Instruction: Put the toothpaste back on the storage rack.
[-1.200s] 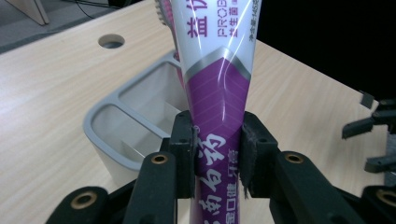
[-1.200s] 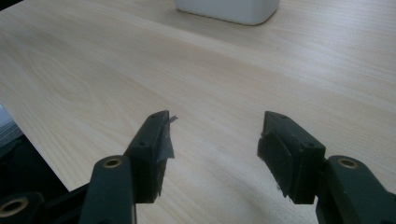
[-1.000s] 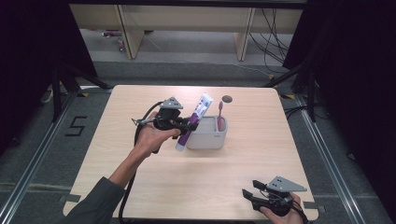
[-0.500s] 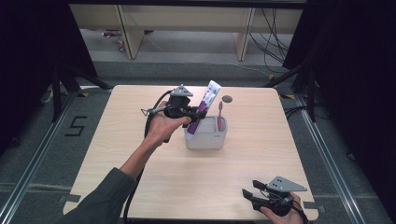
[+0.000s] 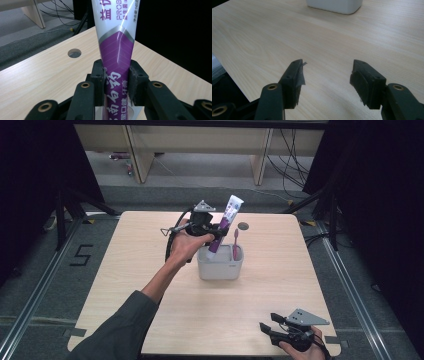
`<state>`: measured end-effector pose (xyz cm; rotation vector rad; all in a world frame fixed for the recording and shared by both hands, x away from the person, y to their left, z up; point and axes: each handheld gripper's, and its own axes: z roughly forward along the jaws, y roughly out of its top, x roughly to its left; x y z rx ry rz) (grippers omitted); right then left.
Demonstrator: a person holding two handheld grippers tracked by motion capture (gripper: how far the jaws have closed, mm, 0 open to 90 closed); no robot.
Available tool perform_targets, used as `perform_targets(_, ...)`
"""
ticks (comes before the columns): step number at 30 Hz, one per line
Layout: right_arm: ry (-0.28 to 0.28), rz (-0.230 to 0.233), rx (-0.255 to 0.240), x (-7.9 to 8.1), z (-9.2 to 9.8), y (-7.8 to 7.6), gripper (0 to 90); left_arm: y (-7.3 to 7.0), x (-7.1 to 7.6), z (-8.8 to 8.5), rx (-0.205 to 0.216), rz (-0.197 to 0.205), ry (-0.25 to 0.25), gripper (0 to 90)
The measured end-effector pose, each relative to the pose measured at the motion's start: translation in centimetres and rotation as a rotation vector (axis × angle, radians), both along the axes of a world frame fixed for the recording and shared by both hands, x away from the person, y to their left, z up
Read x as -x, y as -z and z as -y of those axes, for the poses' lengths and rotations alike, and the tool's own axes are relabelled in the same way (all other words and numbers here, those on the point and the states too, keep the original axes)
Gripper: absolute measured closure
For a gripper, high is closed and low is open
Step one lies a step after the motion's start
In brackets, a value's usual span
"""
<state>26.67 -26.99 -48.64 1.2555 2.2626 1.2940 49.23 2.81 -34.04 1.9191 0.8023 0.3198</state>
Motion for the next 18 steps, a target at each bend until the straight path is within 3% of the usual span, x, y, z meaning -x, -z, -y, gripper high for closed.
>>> perform_targets(5, -0.006, 0.007, 0.002, 0.0, 0.1, 0.0, 43.4, 0.6, -0.4, 0.7, 0.018, 0.007, -0.011, 69.7)
perform_targets(9, -0.011, 0.043, 0.025, -0.1, 0.2, 0.0, 43.3, 1.2, -0.6, 1.1, 0.001, 0.015, -0.003, 69.7)
perform_targets(11, -0.017, 0.035, 0.024, -0.1, 0.3, -0.1, 43.4, 1.5, -0.7, 1.4, 0.014, 0.016, -0.010, 69.7)
perform_targets(18, -0.020, 0.040, 0.023, -0.1, 0.3, 0.0, 43.3, 2.6, -1.0, 1.6, -0.003, 0.018, -0.007, 69.6)
